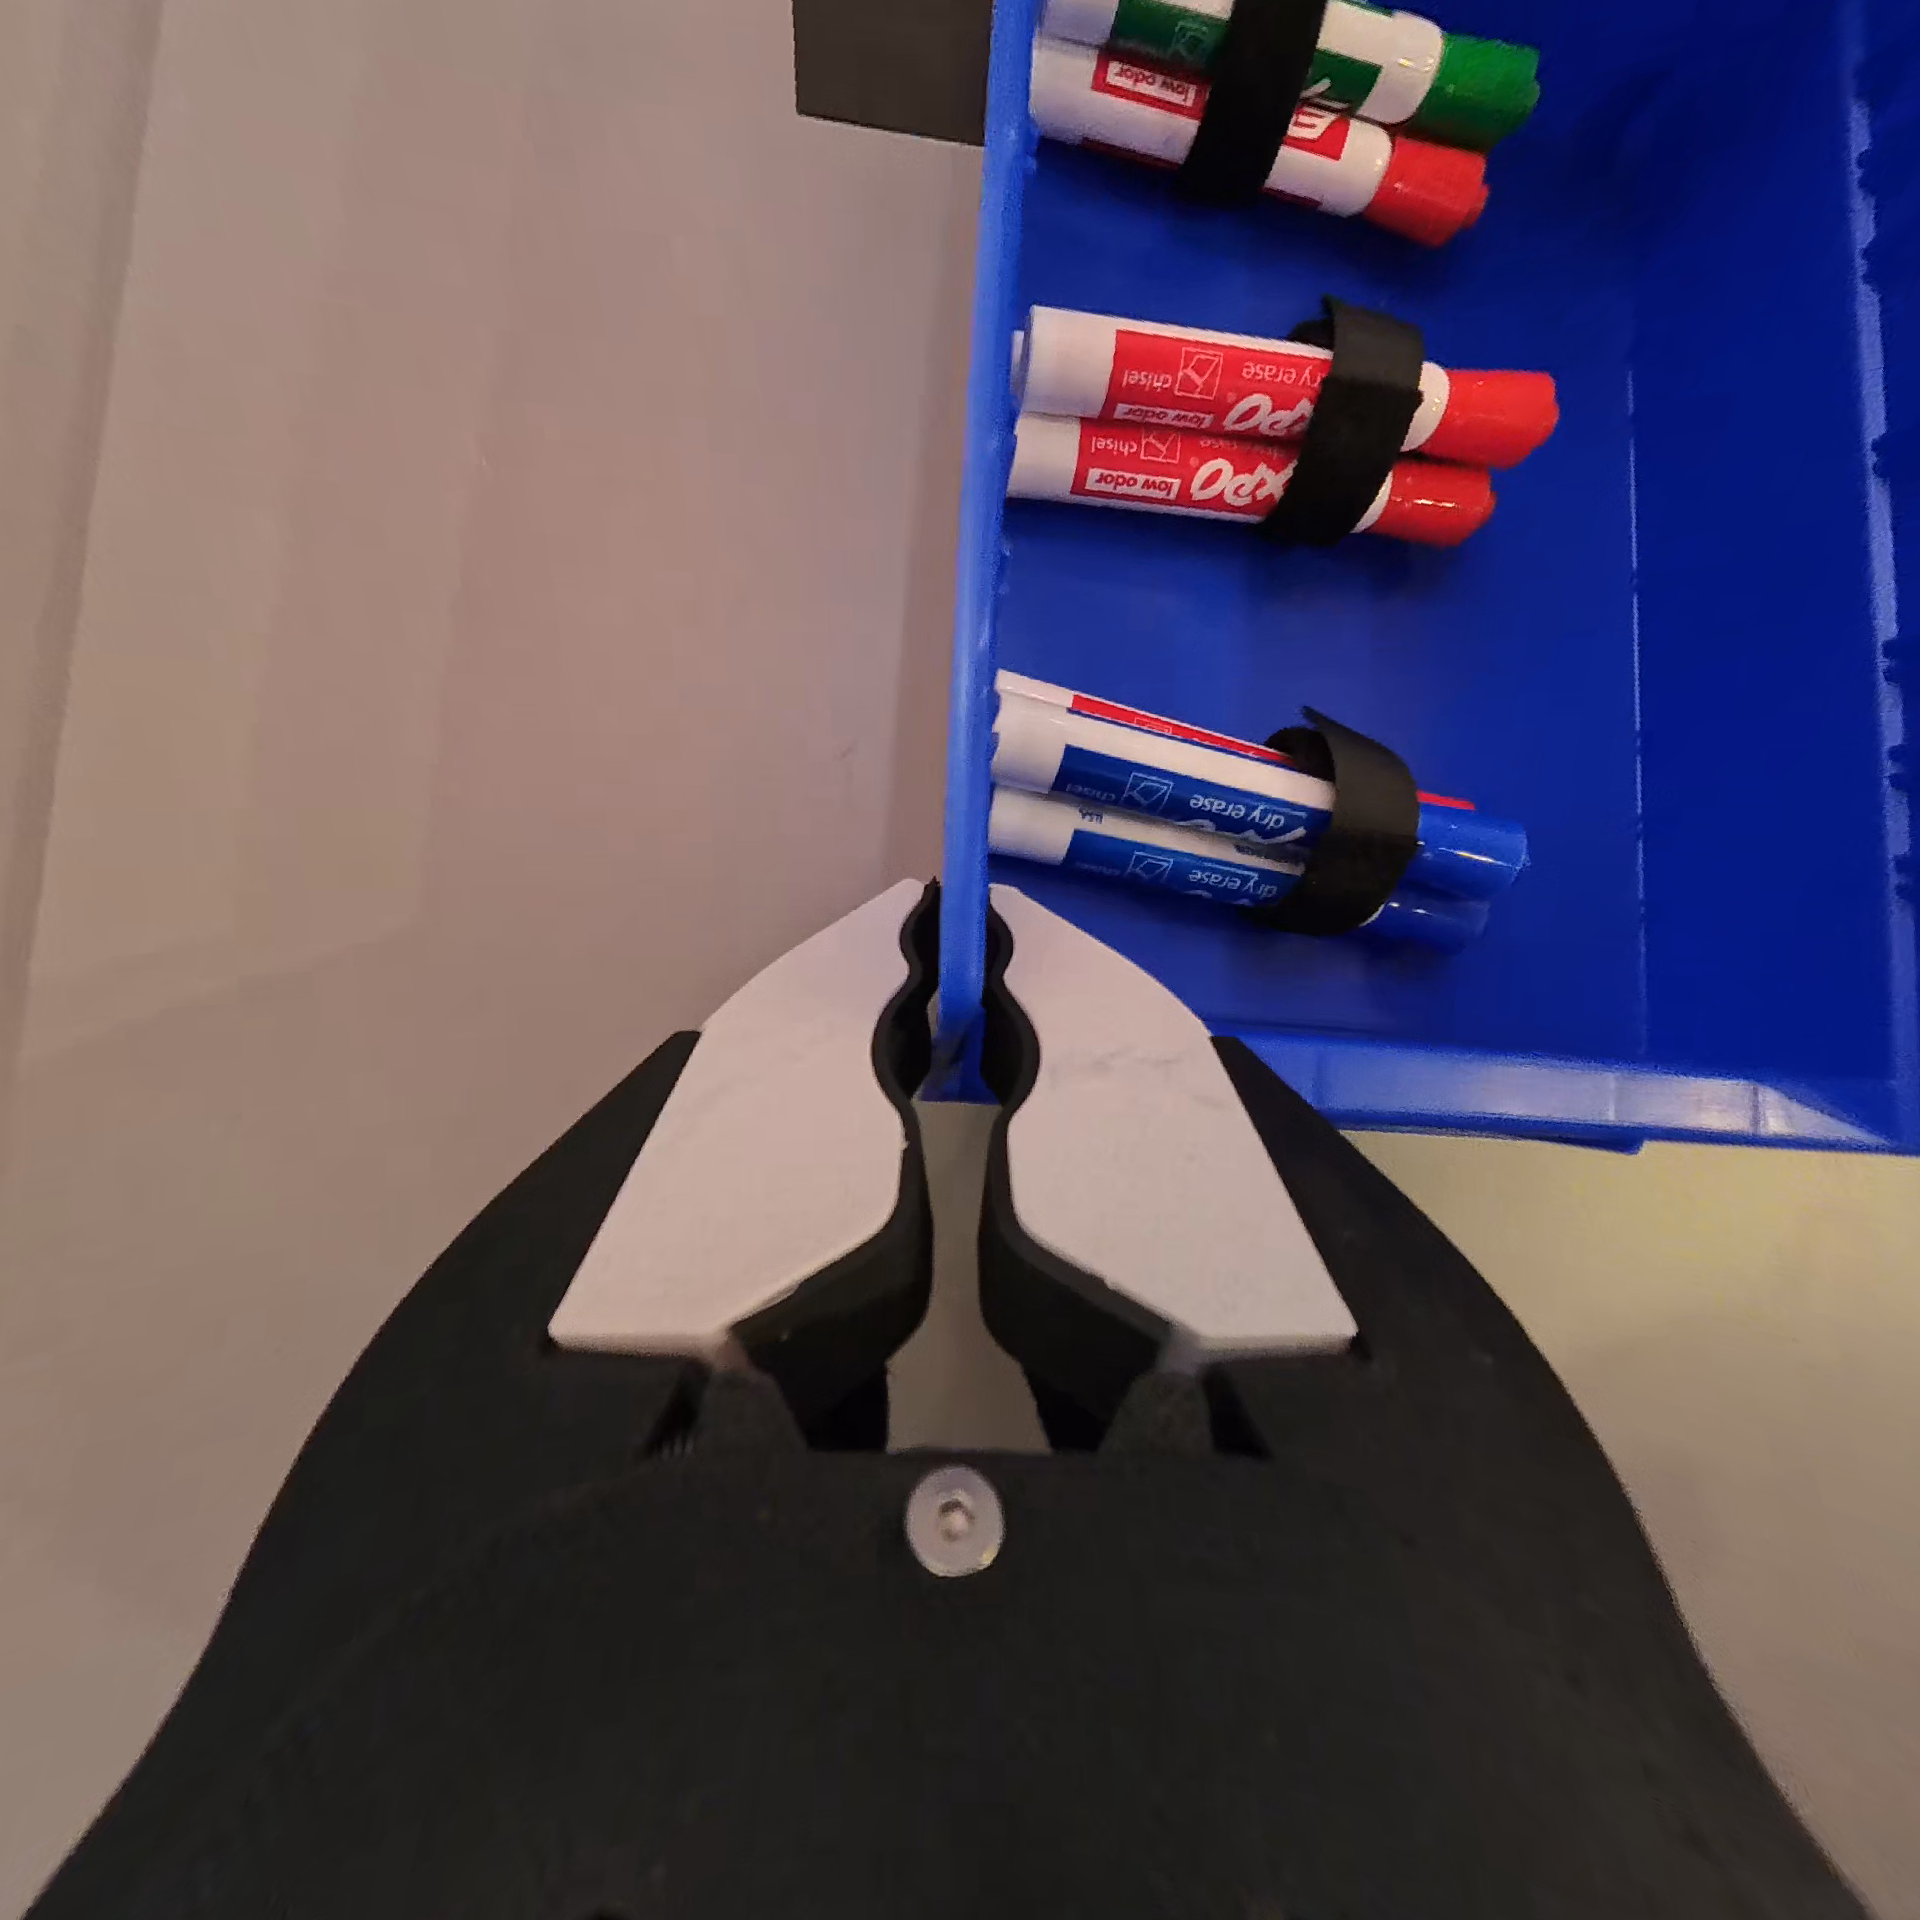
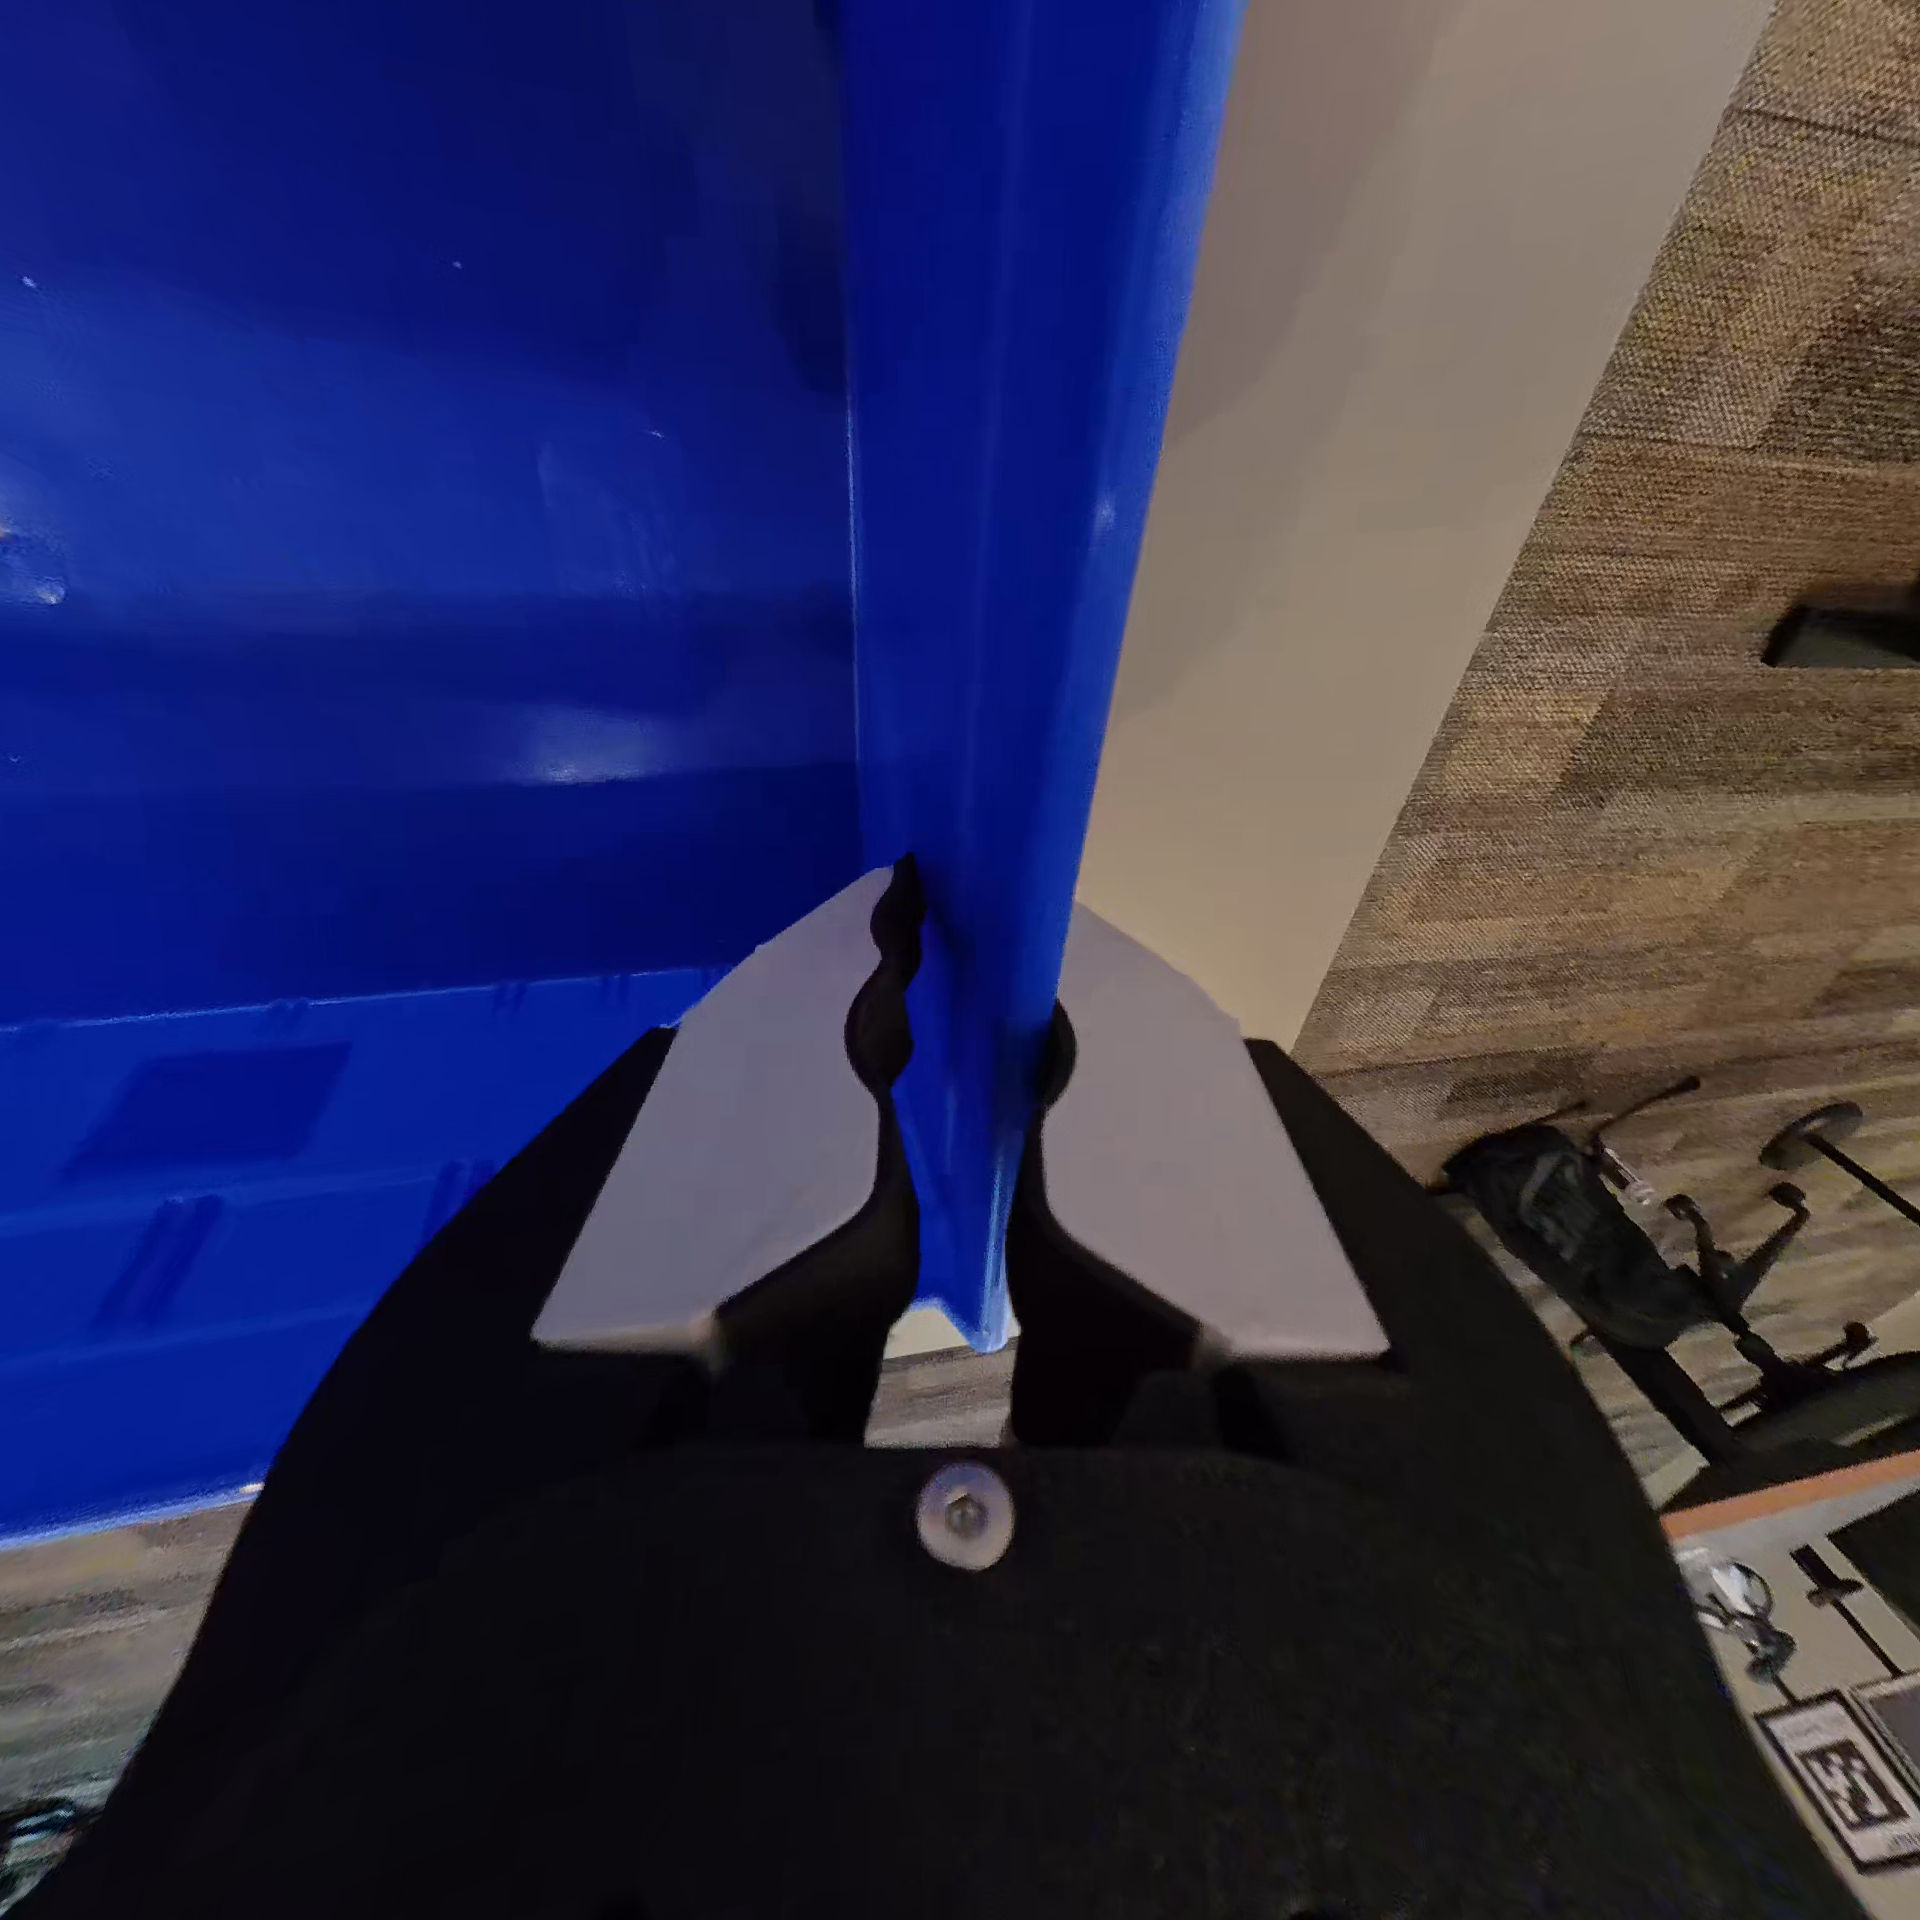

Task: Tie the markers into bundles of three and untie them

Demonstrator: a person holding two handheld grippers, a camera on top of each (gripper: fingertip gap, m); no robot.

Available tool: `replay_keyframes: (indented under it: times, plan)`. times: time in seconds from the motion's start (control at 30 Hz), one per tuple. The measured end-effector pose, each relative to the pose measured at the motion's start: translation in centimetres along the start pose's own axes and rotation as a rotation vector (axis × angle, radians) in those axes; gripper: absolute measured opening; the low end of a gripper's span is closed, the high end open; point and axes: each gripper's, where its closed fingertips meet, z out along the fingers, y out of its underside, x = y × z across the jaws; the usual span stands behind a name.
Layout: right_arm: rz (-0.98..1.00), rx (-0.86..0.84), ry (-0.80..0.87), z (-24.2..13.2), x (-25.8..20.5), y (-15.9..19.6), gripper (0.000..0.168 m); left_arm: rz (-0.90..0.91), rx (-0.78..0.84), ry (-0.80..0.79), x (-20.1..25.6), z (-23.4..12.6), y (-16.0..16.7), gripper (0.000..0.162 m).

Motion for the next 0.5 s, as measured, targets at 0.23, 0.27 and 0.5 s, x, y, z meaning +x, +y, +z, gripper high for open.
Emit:
replay_keyframes:
  times: [0.23, 0.27, 0.5]
  plan:
    - [0.165, -0.052, 0.14, -1.8, 1.8, 0.6, 0.048, -0.027, 0.111, 0.033, 0.2, -1.6, -0.8, 0.045]
    - [0.209, -0.021, 0.164, -3.2, 2.0, 0.6, 0.046, -0.015, 0.162, 0.044, 0.4, -2.8, -1.5, 0.052]
    - [0.23, 0.167, 0.444, -16.9, -3.3, -4.6, 0.038, 0.619, 0.192, 0.098, 7.3, -7.9, -3.5, 0.058]
